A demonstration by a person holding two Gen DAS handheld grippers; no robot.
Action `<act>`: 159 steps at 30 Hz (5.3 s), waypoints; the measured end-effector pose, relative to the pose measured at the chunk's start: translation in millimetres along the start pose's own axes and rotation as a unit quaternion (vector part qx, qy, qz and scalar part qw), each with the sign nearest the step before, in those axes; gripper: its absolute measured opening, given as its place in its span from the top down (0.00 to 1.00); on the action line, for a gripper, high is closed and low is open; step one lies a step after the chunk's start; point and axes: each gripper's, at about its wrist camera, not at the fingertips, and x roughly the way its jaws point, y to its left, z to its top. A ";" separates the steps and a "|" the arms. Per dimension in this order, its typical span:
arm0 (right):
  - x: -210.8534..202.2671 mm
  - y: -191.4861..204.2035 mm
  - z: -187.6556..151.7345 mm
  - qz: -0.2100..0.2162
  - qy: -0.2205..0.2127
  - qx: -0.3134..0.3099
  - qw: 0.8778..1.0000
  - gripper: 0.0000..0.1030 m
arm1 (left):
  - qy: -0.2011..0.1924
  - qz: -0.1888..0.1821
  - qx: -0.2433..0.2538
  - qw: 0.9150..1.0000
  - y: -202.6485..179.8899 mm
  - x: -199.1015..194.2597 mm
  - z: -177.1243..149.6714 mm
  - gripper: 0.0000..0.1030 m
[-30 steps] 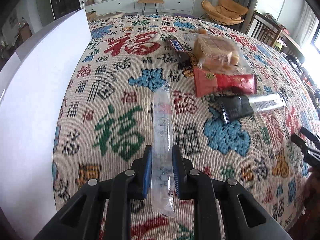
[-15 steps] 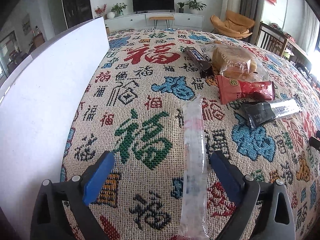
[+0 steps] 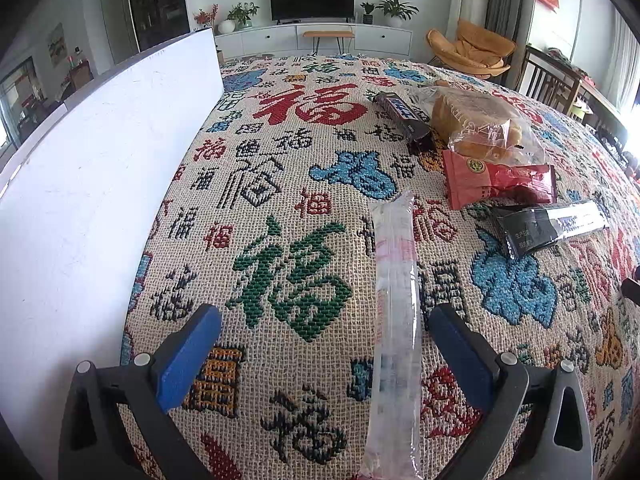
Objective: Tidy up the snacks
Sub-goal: 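Lift the clear tube snack off the cloth with the left tool, then grasp the black-capped clear stick snack with the right tool while the left tool holds the tube, then carry both snacks into the white box and open both tools, then move both tools back over the remaining snacks on the table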
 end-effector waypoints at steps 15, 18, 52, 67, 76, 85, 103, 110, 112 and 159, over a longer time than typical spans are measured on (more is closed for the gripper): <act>0.4 0.8 0.3 0.000 0.000 0.000 1.000 0.17 | 0.000 0.000 0.000 1.000 -0.2 0.3 -0.4 0.00; 0.8 1.5 0.3 -0.002 0.001 -0.002 1.000 0.16 | 0.000 0.000 0.000 1.000 -0.1 0.4 -0.4 0.00; -42.8 49.0 42.6 0.018 -0.003 -0.162 0.987 0.17 | -0.001 0.000 -0.001 1.000 -0.6 2.5 2.1 0.00; 75.4 70.4 110.9 0.237 0.196 -0.108 0.946 0.16 | -0.001 -0.001 -0.001 1.000 0.1 2.4 1.8 0.00; 28.8 120.1 69.1 0.236 0.220 -0.196 0.926 0.17 | 0.002 0.001 -0.002 1.000 -1.0 2.7 3.0 0.00; 47.5 162.5 52.5 0.117 0.228 -0.209 0.944 0.78 | 0.060 -0.044 0.028 0.997 -5.3 -19.6 -0.8 0.83; -52.1 154.6 100.8 0.293 0.151 -0.025 0.944 0.79 | -0.060 -0.202 -0.151 0.966 65.0 -166.4 -10.1 0.83; -121.3 247.0 168.6 0.372 0.067 -0.061 0.924 0.79 | -0.137 -0.197 -0.194 0.951 139.2 -247.3 4.3 0.83; -134.9 278.4 183.4 0.399 0.053 -0.065 0.913 0.79 | -0.144 -0.181 -0.207 0.951 168.0 -263.5 8.8 0.83; 20.6 -1.0 22.8 -0.018 0.002 0.014 1.000 0.16 | 0.001 -0.003 0.000 1.000 -36.7 6.1 9.7 0.01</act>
